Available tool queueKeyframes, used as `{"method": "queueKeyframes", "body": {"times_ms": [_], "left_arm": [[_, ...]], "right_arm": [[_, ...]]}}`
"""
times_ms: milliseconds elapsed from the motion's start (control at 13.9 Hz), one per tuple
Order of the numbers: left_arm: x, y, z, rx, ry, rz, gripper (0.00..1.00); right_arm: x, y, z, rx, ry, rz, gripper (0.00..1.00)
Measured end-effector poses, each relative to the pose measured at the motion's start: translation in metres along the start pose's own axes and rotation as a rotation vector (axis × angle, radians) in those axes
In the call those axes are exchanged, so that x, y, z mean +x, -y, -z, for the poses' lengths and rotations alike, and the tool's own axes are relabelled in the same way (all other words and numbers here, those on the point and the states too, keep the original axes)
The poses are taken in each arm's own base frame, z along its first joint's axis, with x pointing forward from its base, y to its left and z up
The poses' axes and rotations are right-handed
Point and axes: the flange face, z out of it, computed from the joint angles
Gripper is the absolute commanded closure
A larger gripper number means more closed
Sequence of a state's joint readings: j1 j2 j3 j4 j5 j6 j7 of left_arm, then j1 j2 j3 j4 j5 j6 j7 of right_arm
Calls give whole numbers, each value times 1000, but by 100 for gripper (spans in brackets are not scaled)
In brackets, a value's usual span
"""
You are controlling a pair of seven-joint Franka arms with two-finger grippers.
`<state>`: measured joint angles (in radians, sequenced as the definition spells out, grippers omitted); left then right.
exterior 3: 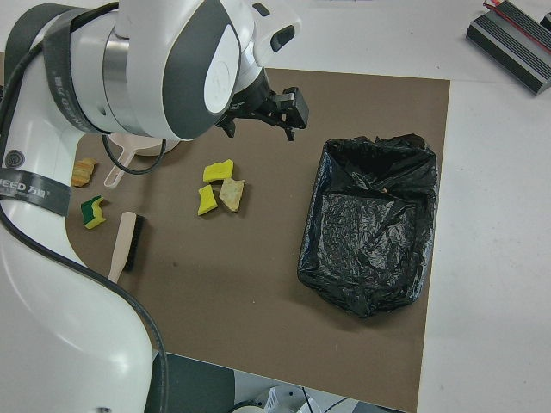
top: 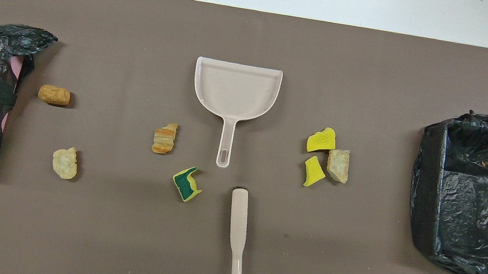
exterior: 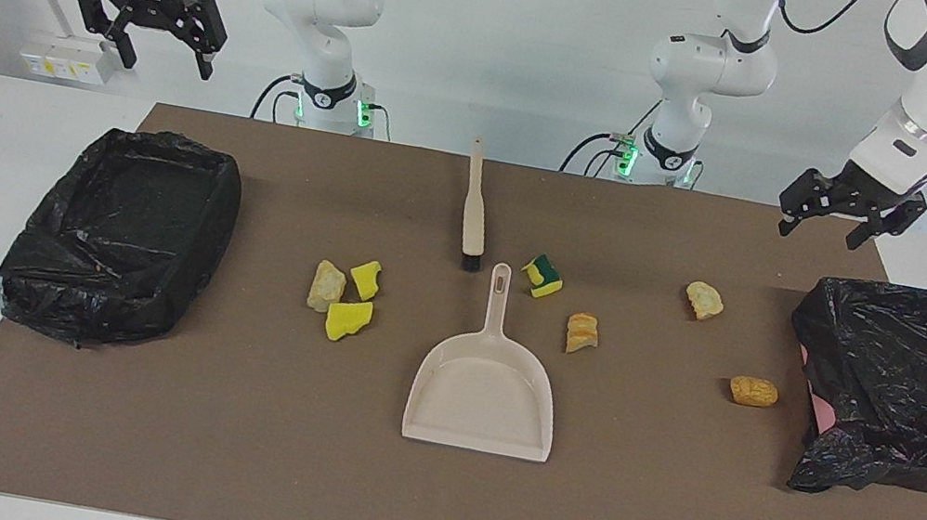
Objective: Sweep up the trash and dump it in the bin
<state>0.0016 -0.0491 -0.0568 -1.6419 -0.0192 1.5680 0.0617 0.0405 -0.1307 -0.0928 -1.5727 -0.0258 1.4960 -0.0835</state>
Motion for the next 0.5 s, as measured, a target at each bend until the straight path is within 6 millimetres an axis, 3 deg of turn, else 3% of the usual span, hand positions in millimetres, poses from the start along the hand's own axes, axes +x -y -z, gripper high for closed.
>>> {"method": "queueKeyframes", "body": {"times_ms": [503], "left_arm": [[-5,-58,-19,-42,31,-98,0]], "right_arm": [[-1,0,-3,1,8,-22,0]]}}
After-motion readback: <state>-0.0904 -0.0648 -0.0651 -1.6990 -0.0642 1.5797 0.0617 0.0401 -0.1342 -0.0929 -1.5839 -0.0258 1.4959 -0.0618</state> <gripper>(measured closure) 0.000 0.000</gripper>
